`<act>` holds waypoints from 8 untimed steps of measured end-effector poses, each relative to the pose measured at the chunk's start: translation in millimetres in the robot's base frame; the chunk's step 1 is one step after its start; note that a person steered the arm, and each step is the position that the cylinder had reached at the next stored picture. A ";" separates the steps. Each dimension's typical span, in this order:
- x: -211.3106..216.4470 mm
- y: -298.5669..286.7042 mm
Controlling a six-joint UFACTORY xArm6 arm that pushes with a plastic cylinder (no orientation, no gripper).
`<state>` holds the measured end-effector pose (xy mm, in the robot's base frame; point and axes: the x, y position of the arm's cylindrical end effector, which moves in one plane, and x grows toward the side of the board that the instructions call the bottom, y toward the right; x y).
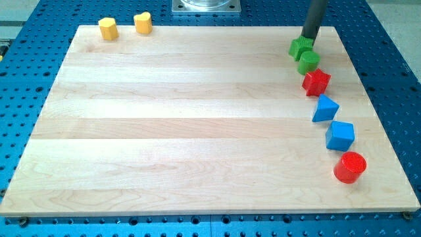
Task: Push the hexagon above the green star to make a vertical line
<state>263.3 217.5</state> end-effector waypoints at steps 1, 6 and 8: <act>-21.5 -54.8; -71.5 -487.4; -71.7 -377.2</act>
<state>191.6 -159.7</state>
